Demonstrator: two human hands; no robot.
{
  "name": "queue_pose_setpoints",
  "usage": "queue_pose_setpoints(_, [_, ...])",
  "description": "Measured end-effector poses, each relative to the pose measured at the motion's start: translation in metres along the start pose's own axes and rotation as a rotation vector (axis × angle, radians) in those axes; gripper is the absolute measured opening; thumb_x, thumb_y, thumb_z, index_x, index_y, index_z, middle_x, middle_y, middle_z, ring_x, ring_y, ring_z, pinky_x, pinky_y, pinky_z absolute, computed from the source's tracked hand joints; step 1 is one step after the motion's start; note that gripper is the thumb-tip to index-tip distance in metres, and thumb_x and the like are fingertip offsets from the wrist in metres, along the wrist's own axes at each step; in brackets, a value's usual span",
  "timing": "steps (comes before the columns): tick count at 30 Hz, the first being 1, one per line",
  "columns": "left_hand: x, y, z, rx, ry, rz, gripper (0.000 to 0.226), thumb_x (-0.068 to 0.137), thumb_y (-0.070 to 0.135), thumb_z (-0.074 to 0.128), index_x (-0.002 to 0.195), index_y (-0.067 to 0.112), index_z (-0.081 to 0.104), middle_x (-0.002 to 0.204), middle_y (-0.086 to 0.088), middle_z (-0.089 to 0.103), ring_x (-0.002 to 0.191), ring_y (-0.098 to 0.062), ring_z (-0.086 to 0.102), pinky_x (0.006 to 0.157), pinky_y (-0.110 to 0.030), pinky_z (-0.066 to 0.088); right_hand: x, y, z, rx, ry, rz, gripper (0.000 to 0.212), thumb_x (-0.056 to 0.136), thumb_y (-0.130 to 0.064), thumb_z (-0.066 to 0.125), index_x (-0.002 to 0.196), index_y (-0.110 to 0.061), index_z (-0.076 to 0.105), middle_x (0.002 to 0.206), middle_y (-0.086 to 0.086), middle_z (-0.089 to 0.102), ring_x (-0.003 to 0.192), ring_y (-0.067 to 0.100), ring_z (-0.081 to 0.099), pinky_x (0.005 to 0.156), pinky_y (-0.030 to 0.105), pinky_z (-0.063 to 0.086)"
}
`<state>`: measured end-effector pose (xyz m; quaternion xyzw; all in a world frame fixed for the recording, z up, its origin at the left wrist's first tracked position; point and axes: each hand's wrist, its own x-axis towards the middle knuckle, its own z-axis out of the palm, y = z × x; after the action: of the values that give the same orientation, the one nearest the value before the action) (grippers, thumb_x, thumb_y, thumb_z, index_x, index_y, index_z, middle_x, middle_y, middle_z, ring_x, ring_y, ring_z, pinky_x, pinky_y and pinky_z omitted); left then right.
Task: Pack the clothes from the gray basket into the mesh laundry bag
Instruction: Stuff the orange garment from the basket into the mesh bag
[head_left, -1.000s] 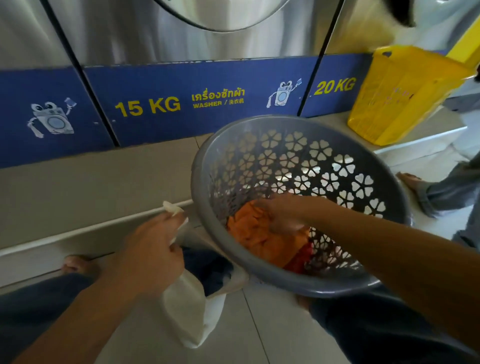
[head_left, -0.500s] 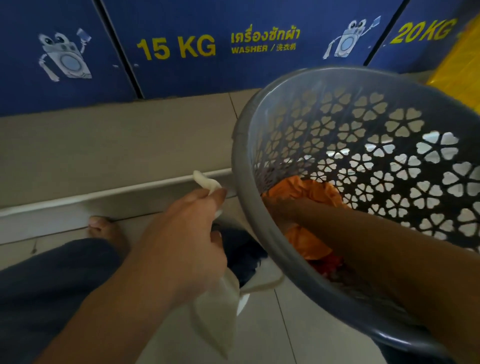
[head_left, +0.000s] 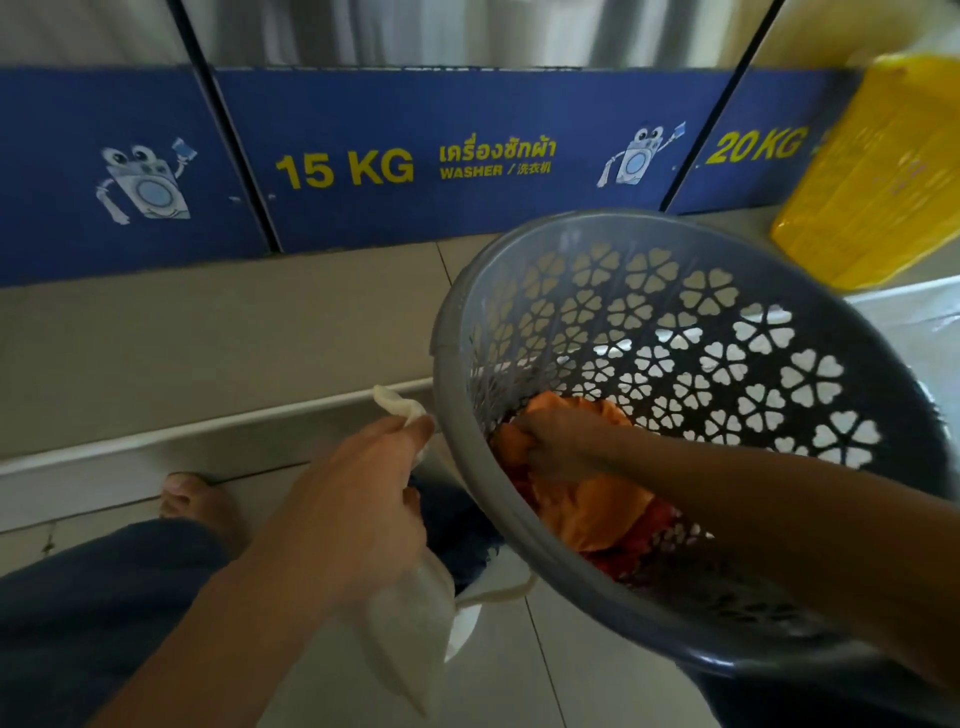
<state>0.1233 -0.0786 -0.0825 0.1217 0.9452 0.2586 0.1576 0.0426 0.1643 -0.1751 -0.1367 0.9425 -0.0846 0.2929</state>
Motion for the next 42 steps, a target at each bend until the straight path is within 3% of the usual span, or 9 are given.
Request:
queue_pose_setpoints(4, [-0.004, -0.004, -0.005, 0.008, 0.012, 0.019, 0.045, 0.08, 0.018, 0.049, 0.123, 0.033, 0.05, 0.127, 0.009, 0.053, 0.116, -0.019, 0.054, 0.094, -0.042, 0.05, -0.051, -0.013, -0.035, 0.056, 0.288, -0.028, 0.011, 0.086, -0.025, 0.056, 0.096, -0.025, 0.058, 0.09, -0.003, 0.064, 0.084, 0.023, 0.064, 0.077, 0.044, 0.057])
queue_pose_setpoints(13, [-0.024, -0.023, -0.023, 0.028, -0.011, -0.061, 0.066, 0.088, 0.018, 0.06, 0.149, 0.023, 0.033, 0.154, 0.0, 0.033, 0.138, -0.02, 0.035, 0.11, -0.026, 0.028, -0.181, -0.108, -0.1, 0.254, 0.958, -0.294, 0.004, 0.078, -0.019, 0.054, 0.077, -0.021, 0.058, 0.066, -0.012, 0.059, 0.064, 0.008, 0.057, 0.062, 0.028, 0.045])
queue_pose_setpoints(15, [-0.03, -0.026, -0.026, 0.052, -0.011, -0.065, 0.063, 0.089, 0.016, 0.058, 0.148, 0.022, 0.035, 0.153, 0.0, 0.035, 0.138, -0.02, 0.035, 0.111, -0.027, 0.029, -0.208, -0.139, -0.098, 0.28, 0.893, -0.422, 0.009, 0.078, -0.019, 0.059, 0.08, -0.027, 0.06, 0.073, -0.02, 0.061, 0.073, 0.002, 0.06, 0.068, 0.02, 0.045])
queue_pose_setpoints(19, [-0.037, -0.029, -0.03, 0.021, -0.003, -0.047, 0.061, 0.079, 0.019, 0.061, 0.138, 0.02, 0.046, 0.141, -0.006, 0.05, 0.128, -0.027, 0.048, 0.103, -0.037, 0.041, -0.214, -0.161, -0.073, 0.257, 0.373, -0.436, 0.034, 0.082, -0.039, 0.062, 0.115, -0.04, 0.057, 0.096, -0.015, 0.064, 0.097, 0.004, 0.059, 0.092, 0.026, 0.045])
queue_pose_setpoints(24, [-0.038, -0.033, -0.029, 0.048, 0.0, -0.076, 0.068, 0.088, 0.009, 0.058, 0.149, 0.024, 0.033, 0.153, -0.003, 0.036, 0.137, -0.023, 0.037, 0.11, -0.032, 0.033, -0.172, -0.122, -0.058, 0.382, 0.626, -0.231, 0.054, 0.085, -0.017, 0.065, 0.13, -0.042, 0.047, 0.102, -0.01, 0.061, 0.09, 0.008, 0.061, 0.072, 0.028, 0.055])
queue_pose_setpoints(27, [-0.036, -0.032, -0.03, 0.042, -0.005, -0.055, 0.064, 0.089, 0.011, 0.058, 0.147, 0.025, 0.035, 0.152, -0.001, 0.037, 0.136, -0.022, 0.038, 0.108, -0.032, 0.033, -0.143, -0.096, -0.051, 0.558, 0.281, -0.019, 0.09, 0.07, -0.048, 0.074, 0.148, -0.048, 0.028, 0.146, -0.003, 0.041, 0.129, 0.023, 0.047, 0.1, 0.043, 0.051])
queue_pose_setpoints(30, [-0.034, -0.031, -0.029, 0.043, 0.001, -0.024, 0.057, 0.085, 0.011, 0.061, 0.138, 0.025, 0.047, 0.142, -0.001, 0.048, 0.126, -0.022, 0.047, 0.102, -0.035, 0.043, -0.126, -0.09, -0.043, 0.969, 0.015, 0.055, 0.094, 0.061, -0.05, 0.082, 0.144, -0.036, 0.041, 0.143, 0.001, 0.054, 0.123, 0.027, 0.058, 0.105, 0.049, 0.048])
queue_pose_setpoints(34, [-0.032, -0.032, -0.027, 0.059, -0.012, -0.023, 0.053, 0.083, 0.009, 0.062, 0.134, 0.021, 0.05, 0.138, -0.002, 0.051, 0.122, -0.023, 0.05, 0.1, -0.038, 0.045, -0.126, -0.093, -0.045, 0.868, 0.143, -0.007, 0.038, 0.073, -0.042, 0.08, 0.103, -0.031, 0.059, 0.105, -0.004, 0.065, 0.099, 0.021, 0.065, 0.082, 0.036, 0.049])
queue_pose_setpoints(42, [-0.032, -0.04, -0.03, -0.015, -0.011, -0.049, 0.067, 0.082, 0.009, 0.064, 0.142, 0.028, 0.044, 0.146, 0.0, 0.046, 0.129, -0.022, 0.046, 0.103, -0.031, 0.042, -0.165, -0.139, -0.075, 0.217, 0.868, -0.151, 0.02, 0.074, -0.017, 0.064, 0.079, -0.026, 0.047, 0.075, -0.005, 0.053, 0.066, 0.017, 0.053, 0.057, 0.038, 0.046])
